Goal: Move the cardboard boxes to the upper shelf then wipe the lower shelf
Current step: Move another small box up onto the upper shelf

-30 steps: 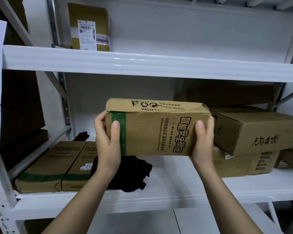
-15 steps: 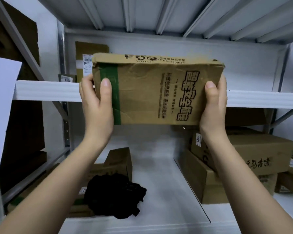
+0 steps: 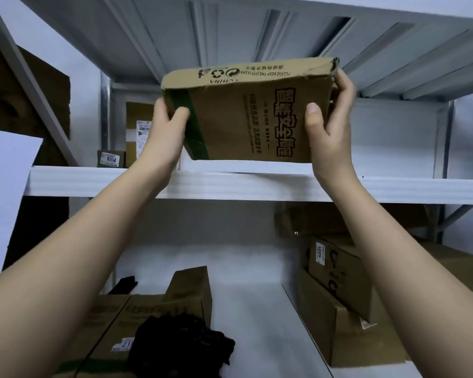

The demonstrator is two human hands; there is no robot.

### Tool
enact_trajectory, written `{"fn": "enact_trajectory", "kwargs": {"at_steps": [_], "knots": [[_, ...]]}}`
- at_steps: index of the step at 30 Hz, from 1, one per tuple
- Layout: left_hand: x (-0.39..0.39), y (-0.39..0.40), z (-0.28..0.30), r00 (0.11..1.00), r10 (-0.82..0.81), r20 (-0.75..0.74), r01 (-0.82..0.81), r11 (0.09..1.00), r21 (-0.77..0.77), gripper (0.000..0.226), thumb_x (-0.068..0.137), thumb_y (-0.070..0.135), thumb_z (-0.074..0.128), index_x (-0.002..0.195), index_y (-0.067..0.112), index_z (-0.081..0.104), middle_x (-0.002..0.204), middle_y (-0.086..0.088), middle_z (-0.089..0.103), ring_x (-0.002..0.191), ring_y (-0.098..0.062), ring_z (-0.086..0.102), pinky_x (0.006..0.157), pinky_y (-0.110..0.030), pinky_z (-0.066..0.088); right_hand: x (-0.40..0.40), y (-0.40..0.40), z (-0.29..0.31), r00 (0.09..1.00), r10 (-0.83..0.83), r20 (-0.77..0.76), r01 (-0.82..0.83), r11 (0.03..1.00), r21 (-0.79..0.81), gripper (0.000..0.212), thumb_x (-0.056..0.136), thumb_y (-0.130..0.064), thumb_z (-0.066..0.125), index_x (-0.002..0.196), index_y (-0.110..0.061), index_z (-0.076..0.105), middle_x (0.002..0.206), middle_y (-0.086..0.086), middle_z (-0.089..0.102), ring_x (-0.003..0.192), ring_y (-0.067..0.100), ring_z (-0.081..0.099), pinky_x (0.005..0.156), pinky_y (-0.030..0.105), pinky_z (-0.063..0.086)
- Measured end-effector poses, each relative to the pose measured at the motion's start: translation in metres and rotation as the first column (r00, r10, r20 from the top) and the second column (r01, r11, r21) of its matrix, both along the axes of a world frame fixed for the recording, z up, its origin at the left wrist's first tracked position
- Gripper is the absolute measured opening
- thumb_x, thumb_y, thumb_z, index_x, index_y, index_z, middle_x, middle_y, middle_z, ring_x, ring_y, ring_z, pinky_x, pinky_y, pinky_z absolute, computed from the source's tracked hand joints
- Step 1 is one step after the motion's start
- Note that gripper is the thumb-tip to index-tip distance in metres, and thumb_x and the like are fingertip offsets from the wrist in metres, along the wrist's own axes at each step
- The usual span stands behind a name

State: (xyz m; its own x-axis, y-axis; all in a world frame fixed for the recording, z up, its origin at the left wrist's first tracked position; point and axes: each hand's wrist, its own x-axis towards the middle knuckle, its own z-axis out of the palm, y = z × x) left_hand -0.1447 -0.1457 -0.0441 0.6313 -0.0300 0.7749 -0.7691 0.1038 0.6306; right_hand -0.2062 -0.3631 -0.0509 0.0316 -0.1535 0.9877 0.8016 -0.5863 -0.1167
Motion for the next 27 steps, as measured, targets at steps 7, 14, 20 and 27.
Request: {"fn": "enact_trajectory", "kwargs": {"at_steps": [7, 14, 20, 27], "knots": [[0.043, 0.010, 0.003, 0.972, 0.208, -0.109, -0.181, 0.960, 0.215, 0.031, 0.095, 0.022, 0.050, 0.125, 0.014, 0.051, 0.114, -0.002, 0.059, 0.103, -0.018, 0.058, 0.077, -0.025, 0.044, 0.015, -0.001, -0.008, 0.969, -0.243, -0.048, 0.227, 0.948, -0.221, 0.066, 0.083, -0.028, 0.058, 0.142, -0.010, 0.032, 0.137, 0.000, 0.044, 0.125, 0.014, 0.046, 0.101, 0.020, 0.038], [0.066, 0.017, 0.004, 0.927, 0.276, -0.255, -0.175, 0.918, 0.356, 0.056, 0.100, 0.023, 0.036, 0.150, 0.014, 0.012, 0.109, -0.007, 0.060, 0.076, -0.010, 0.062, 0.060, -0.019, 0.042, 0.036, 0.027, -0.015, 0.820, -0.566, 0.084, 0.535, 0.707, -0.463, 0.064, 0.078, -0.033, 0.063, 0.138, -0.016, 0.046, 0.118, 0.006, 0.056, 0.104, 0.028, 0.055, 0.082, 0.040, 0.044], [0.063, 0.009, 0.005, 0.946, 0.186, -0.265, -0.064, 0.910, 0.410, 0.051, 0.096, 0.048, 0.028, 0.132, 0.016, 0.045, 0.109, -0.012, 0.065, 0.077, -0.017, 0.065, 0.087, -0.034, 0.045, 0.060, 0.049, -0.021, 0.725, -0.680, 0.109, 0.602, 0.549, -0.580, 0.064, 0.079, -0.043, 0.063, 0.138, -0.027, 0.047, 0.114, 0.002, 0.057, 0.099, 0.027, 0.055, 0.084, 0.038, 0.040], [0.056, 0.014, -0.001, 0.979, 0.075, -0.190, 0.037, 0.850, 0.526, 0.057, 0.083, 0.077, 0.027, 0.070, 0.045, 0.073, 0.074, 0.019, 0.072, 0.089, -0.011, 0.065, 0.094, -0.034, 0.037, 0.084, 0.065, -0.018, 0.633, -0.771, 0.072, 0.627, 0.456, -0.632, 0.069, 0.088, -0.056, 0.050, 0.147, -0.023, 0.034, 0.126, 0.000, 0.055, 0.112, 0.025, 0.049, 0.091, 0.035, 0.031]]}}
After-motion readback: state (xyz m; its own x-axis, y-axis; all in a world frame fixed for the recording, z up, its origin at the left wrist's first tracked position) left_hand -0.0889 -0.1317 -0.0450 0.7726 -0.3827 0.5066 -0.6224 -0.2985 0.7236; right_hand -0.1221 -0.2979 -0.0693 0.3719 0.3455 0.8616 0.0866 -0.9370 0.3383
